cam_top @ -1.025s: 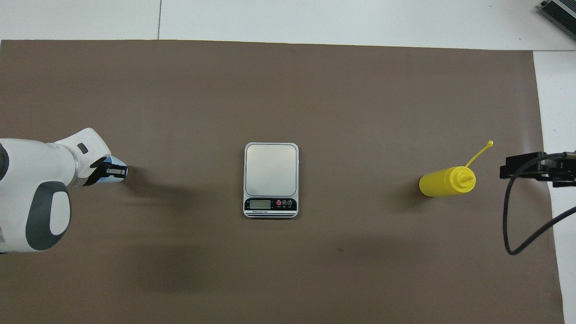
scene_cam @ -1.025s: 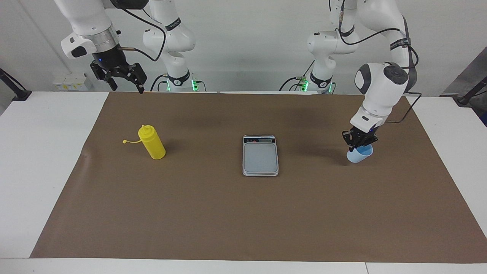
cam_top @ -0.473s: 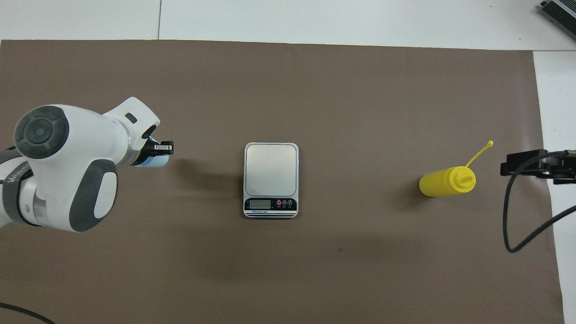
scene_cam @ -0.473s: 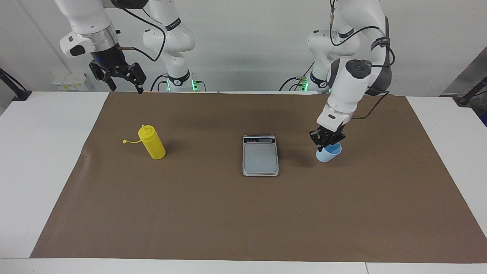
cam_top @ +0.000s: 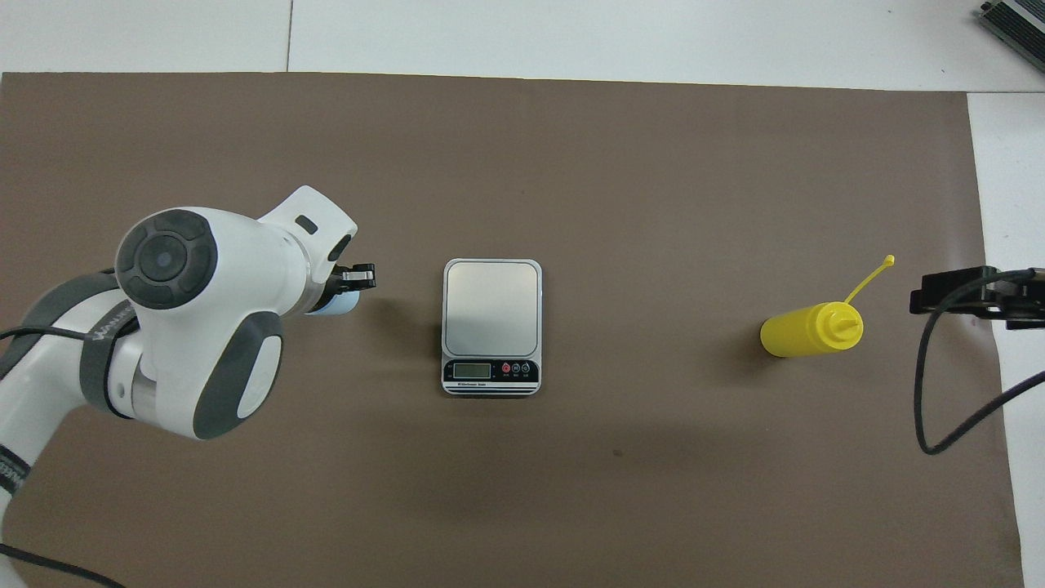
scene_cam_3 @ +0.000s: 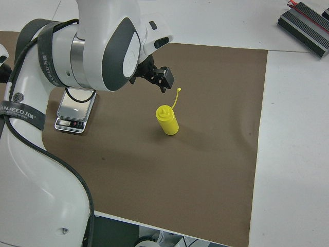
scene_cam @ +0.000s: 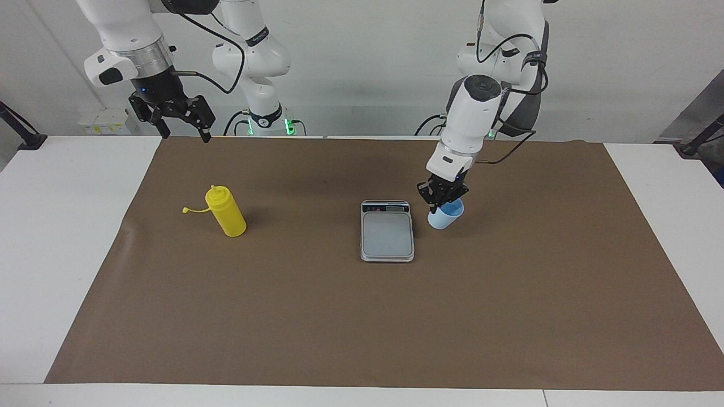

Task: Pour seasoning into cup on scale with both arms
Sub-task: 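Carry the blue cup with the left gripper over the scale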

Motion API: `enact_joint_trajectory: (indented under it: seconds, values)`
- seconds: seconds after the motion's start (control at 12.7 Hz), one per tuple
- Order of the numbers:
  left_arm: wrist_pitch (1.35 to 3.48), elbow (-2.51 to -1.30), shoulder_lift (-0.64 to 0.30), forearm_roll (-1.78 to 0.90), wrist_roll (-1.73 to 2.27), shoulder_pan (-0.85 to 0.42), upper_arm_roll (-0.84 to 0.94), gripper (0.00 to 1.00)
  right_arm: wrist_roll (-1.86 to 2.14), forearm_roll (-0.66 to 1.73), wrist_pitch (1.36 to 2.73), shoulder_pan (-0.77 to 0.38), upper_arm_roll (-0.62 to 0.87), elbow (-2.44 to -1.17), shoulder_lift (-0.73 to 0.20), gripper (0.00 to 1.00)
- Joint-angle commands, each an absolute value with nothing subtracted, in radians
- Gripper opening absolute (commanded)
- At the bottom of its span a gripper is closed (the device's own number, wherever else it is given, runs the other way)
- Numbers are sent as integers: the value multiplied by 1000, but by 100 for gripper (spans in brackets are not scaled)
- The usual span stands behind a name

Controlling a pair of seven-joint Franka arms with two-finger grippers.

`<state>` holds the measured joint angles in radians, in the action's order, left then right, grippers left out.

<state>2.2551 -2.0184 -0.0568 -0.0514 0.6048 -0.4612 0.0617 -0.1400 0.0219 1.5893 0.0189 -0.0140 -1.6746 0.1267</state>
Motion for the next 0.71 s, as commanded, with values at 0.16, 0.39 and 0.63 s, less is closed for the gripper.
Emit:
enact_joint_trajectory:
  seconds: [0.16, 0.39, 0.63]
  values:
    - [2264, -1971, -74, -66, 656, -517, 44, 0, -123, 23, 1595, 29, -11, -1649, 107, 100]
    - [2205, -1881, -126, -66, 667, -528, 44, 0, -121, 26, 1594, 35, -9, -1631, 104, 100]
    - [2174, -1827, -156, -63, 683, -535, 43, 0, -121, 25, 1586, 38, -11, -1591, 68, 100]
